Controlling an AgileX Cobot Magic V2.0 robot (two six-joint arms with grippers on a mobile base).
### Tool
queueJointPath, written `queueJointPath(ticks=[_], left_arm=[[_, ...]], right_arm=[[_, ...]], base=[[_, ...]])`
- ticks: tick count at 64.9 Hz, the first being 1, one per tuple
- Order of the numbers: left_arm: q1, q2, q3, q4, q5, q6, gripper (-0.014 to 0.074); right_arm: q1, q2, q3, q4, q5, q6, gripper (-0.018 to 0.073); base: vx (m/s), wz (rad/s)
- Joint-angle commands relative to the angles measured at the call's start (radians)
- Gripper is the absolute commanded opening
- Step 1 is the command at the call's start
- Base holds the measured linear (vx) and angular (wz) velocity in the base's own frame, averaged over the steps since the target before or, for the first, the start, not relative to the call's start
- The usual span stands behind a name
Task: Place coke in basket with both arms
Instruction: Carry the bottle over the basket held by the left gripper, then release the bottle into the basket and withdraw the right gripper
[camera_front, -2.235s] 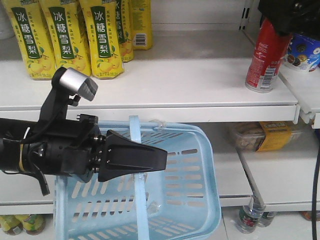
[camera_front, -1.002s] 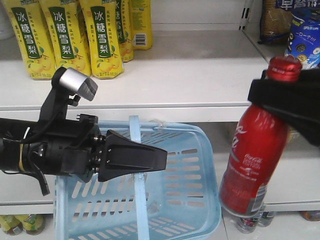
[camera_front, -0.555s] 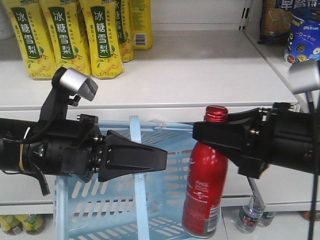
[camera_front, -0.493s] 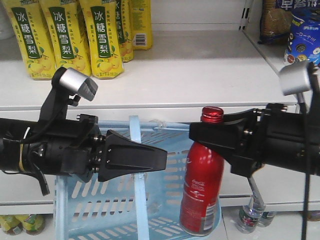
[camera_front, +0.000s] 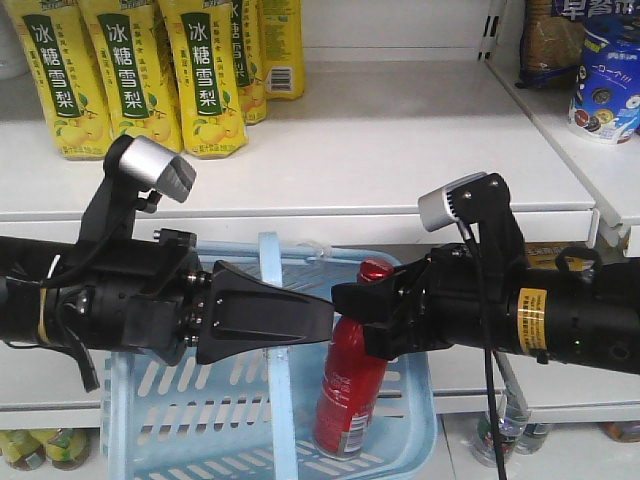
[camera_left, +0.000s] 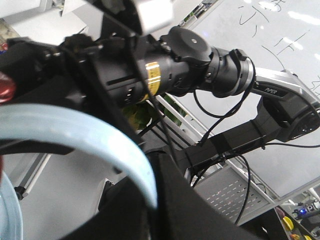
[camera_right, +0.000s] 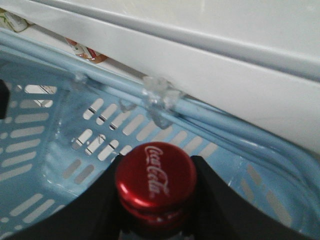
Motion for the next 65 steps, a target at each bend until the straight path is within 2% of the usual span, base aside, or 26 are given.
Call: queueJointPath(ticks=[1, 21, 32, 38, 45, 51, 56, 65], left_arm=[[-0.003, -0.034, -0.022, -0.096, -0.188, 0.005, -0.0006], [-0.003, -0.034, -0.022, -0.096, -0.188, 0.005, -0.0006], [-0.003, -0.034, -0.022, -0.096, -0.188, 0.005, -0.0006], [-0.003, -0.034, -0.022, -0.096, -0.188, 0.005, -0.0006], [-0.003, -0.034, -0.022, -0.096, -0.188, 0.005, -0.0006], [-0.003, -0.034, -0.022, -0.096, -0.188, 0.005, -0.0006], [-0.003, -0.034, -0.022, -0.096, -0.188, 0.005, -0.0006], [-0.003, -0.034, -0.022, -0.096, -0.188, 0.005, -0.0006]], right_arm=[[0.000, -0.003, -0.031, 0.051, -0.006, -0.006, 0.0109], [0.000, 0.005, -0.031, 0.019, 0.021, -0.012, 0.0462], [-0.001, -0.019, -0.031, -0.047, 0.040, 0.003, 0.0529], [-0.001, -0.055, -0.031, -0.106, 0.040, 0.044, 0.0524], [-0.001, -0.116, -0.031, -0.103, 0.034, 0.066, 0.0496], [-0.001, -0.181, -0.031, -0.103, 0.041, 0.075, 0.0438], [-0.001, -0.244, -0.031, -0.103, 0.042, 0.094, 0.0351], [-0.001, -0.371, -0.031, -0.103, 0.025, 0.089, 0.0113]], base=[[0.00, 0.00], [0.00, 0.00], [0.00, 0.00], [0.00, 0.00], [0.00, 0.00], [0.00, 0.00], [0.00, 0.00], [0.00, 0.00]])
